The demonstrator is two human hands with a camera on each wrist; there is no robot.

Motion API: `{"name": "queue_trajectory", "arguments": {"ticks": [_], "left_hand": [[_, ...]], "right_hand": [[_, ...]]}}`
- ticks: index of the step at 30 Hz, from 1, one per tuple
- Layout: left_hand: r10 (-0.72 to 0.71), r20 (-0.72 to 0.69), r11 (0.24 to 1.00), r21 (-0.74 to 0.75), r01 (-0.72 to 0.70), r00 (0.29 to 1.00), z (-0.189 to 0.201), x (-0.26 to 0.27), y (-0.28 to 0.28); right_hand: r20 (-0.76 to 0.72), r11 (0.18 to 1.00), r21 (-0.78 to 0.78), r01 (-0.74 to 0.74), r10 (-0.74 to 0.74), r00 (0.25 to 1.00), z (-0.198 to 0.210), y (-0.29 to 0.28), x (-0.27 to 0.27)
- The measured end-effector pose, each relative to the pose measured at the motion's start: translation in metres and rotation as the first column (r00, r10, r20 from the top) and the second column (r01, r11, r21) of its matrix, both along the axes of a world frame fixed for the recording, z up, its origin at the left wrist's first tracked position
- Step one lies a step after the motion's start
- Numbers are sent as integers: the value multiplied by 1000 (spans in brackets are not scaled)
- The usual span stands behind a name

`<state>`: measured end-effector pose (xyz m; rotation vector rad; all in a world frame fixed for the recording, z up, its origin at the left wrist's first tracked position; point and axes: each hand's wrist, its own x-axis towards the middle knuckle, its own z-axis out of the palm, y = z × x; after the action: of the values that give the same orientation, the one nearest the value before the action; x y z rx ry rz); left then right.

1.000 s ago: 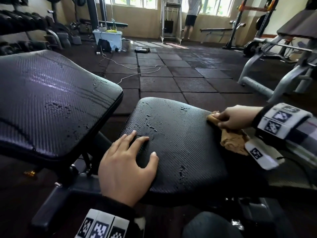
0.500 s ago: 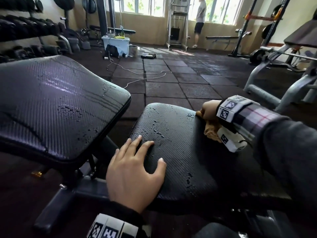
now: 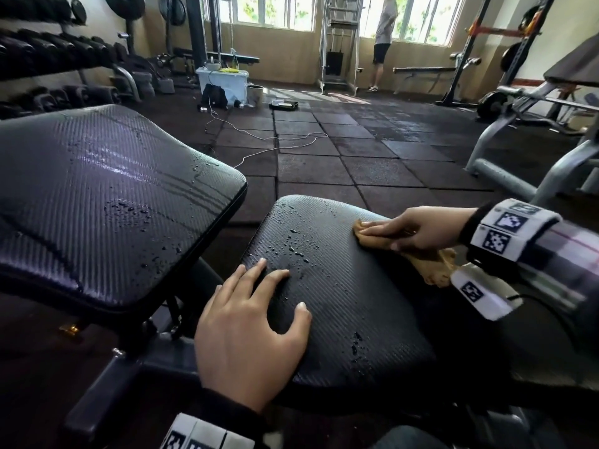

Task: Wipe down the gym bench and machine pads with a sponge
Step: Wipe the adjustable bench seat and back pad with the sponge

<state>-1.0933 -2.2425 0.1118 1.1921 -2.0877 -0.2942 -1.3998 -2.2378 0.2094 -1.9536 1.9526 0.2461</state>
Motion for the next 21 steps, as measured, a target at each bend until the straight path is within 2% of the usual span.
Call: {"name": "queue_trajectory", "arguments": {"ticks": [4,7,10,12,17,19,21], "left_hand": [[7,-7,1000,0,-7,1000,0,0,0],[7,-1,1000,-4,-7,1000,0,0,0],[12,1,1000,6,-12,1000,0,0,0],[15,3,1000,9,-15,1000,1,0,1],[18,10,1000,2,-18,1000,1,0,1],[20,15,1000,-3,-20,1000,1,0,1],[27,14,1000,-7,-27,1000,0,0,1]], "right_hand": [[-227,984,-25,179,-180,957,3,-19,-15],[-299,973,-61,225,-232,925,4,-43,-2],[-296,966,-172,193,-237,925,4,-55,26],[-275,973,-190,132,-181,944,4,-54,39],[-159,1000,-9,-14,12,987,7,-23,36],[-99,999,51,-3,8,995,9,-12,22],[-95,995,61,73,-67,993,13,-7,10]]}}
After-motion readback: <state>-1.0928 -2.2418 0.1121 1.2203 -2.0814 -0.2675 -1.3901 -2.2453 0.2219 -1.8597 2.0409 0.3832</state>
